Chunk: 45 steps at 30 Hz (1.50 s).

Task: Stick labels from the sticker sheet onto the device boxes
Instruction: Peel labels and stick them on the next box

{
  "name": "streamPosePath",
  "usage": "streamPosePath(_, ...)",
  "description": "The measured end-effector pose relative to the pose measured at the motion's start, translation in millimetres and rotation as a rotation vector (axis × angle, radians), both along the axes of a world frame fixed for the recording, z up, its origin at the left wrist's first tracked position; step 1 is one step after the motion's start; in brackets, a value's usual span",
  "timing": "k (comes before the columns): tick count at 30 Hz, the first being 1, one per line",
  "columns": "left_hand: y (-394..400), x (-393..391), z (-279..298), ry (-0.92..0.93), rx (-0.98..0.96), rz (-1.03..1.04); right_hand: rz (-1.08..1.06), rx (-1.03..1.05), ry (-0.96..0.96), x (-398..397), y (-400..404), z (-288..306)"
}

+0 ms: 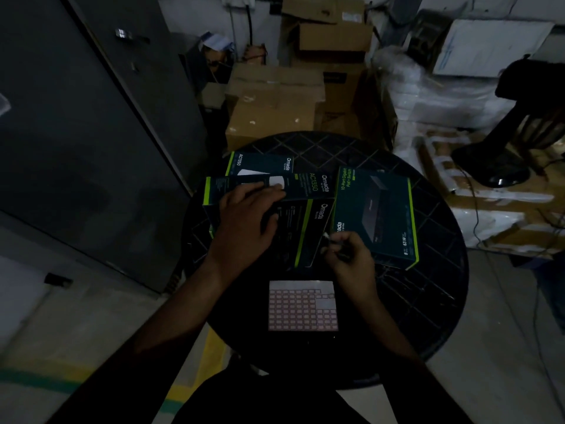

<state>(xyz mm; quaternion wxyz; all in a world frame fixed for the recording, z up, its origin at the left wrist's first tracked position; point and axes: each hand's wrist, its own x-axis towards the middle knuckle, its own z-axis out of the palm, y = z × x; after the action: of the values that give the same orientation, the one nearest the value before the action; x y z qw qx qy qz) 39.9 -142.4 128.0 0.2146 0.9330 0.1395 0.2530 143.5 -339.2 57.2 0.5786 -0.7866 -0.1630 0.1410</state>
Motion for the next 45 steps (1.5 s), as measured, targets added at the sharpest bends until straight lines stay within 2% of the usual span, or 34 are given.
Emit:
streamPosePath(3,10.4,0.3,-2.5,-0.052,-0.065,0.021,0.175,0.144,0.038,-12.0,22.2,47.0)
streamPosePath(6,16.5,0.7,-1.5,-0.126,-0.072,0.054,0.204,0.225,0.113,-20.3,47.9,68.9)
streamPosePath(11,26.0,-7.8,2.1,-0.154,-0.108,0.098,0.119,0.352,0.332,-37.0,78.5,78.8)
streamPosePath(18,34.2,-17.6,4.0,-0.136,-0.184,0.053,-0.085,0.381,0.374,-49.6,100.9,77.8)
streamPosePath(27,29.0,-20.2,5.2,-0.167,-0.171,0.052,-0.267,0.342,0.413,-55.3,115.1,78.1)
streamPosePath(33,31.6,-18.0,0.4,-0.084,-0.073,0.009,-0.345,0.364,0.450,-61.2,122.6,78.9)
streamPosePath(45,39.0,-9.0,5.1,-0.077,-0.051,-0.058,-0.434,0.433,0.501,-63.0,129.2,81.9)
